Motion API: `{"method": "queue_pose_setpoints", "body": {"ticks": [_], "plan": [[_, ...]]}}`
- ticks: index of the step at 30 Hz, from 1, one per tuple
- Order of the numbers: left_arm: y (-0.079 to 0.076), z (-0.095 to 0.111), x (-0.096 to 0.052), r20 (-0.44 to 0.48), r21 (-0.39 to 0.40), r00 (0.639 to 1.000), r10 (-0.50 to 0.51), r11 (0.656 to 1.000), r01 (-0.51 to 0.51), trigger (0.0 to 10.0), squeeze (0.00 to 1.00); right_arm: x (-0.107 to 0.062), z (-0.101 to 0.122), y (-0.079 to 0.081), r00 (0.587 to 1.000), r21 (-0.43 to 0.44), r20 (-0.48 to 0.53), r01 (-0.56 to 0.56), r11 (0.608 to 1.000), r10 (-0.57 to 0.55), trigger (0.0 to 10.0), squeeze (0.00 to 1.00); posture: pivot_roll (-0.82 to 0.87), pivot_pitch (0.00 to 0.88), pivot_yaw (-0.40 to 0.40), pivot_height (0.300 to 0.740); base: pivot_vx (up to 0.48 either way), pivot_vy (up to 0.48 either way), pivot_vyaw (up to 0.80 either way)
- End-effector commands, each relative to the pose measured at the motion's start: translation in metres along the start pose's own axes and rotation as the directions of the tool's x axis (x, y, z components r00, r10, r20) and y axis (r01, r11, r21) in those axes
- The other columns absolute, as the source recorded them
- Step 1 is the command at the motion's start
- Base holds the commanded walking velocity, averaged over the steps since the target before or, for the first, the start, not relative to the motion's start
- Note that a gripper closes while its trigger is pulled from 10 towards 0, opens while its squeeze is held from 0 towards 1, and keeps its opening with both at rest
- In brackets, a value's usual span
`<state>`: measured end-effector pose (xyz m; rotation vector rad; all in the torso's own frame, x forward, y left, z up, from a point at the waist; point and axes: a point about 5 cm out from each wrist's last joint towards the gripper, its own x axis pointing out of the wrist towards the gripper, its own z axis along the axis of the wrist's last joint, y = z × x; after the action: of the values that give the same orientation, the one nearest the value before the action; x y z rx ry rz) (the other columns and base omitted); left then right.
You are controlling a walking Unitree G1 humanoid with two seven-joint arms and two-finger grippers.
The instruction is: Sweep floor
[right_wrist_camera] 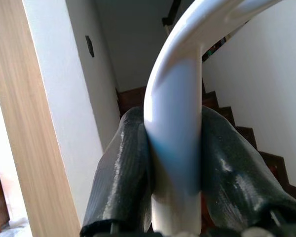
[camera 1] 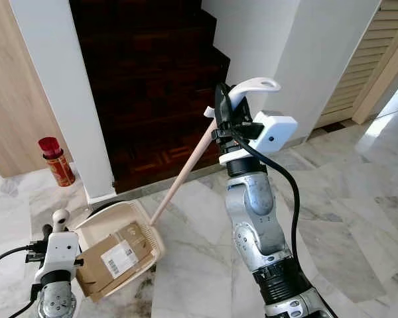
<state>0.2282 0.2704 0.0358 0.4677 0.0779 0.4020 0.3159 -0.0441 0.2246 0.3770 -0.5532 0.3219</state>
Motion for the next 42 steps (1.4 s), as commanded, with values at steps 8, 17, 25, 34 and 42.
{"method": "queue_pose_setpoints", "body": {"ticks": [8, 17, 25, 34, 42], "plan": [[-0.0031, 0.0042, 0.0018, 0.028, 0.003, 1.000, -0.013, 1.000, 0.013, 10.0, 0.00, 0.0050, 0.0090, 0.0202, 0.998, 0.135, 0.057, 0.025, 0.991, -0.032, 10.0, 0.00, 0.13, 0.000, -0.076, 0.740, 0.000, 0.000, 0.73], [-0.0022, 0.0040, 0.0017, 0.030, 0.002, 0.999, -0.012, 1.000, 0.012, 10.0, 0.00, 0.0049, 0.0050, 0.0188, 0.999, 0.185, 0.024, 0.041, 0.982, -0.046, 10.0, 0.00, 0.13, 0.000, -0.075, 0.740, 0.000, 0.000, 0.00], [-0.0022, 0.0052, 0.0028, 0.035, 0.004, 0.999, -0.012, 1.000, 0.012, 10.0, 0.00, 0.0050, 0.0055, 0.0213, 0.999, 0.173, 0.027, 0.017, 0.985, -0.022, 10.0, 0.00, 0.13, 0.000, -0.073, 0.740, 0.000, 0.000, 0.40], [-0.0011, 0.0050, 0.0034, 0.029, 0.011, 1.000, -0.002, 1.000, 0.002, 10.0, 0.00, 0.0046, 0.0045, 0.0211, 1.000, 0.193, 0.017, 0.019, 0.981, -0.023, 10.0, 0.00, 0.13, 0.000, -0.072, 0.740, 0.096, 0.000, 0.25], [-0.0007, 0.0046, 0.0035, 0.027, 0.014, 1.000, 0.000, 1.000, 0.000, 10.0, 0.00, 0.0046, 0.0046, 0.0224, 1.000, 0.186, 0.015, 0.006, 0.982, -0.009, 10.0, 0.00, 0.13, 0.000, -0.073, 0.740, 0.330, 0.000, 0.00]]}}
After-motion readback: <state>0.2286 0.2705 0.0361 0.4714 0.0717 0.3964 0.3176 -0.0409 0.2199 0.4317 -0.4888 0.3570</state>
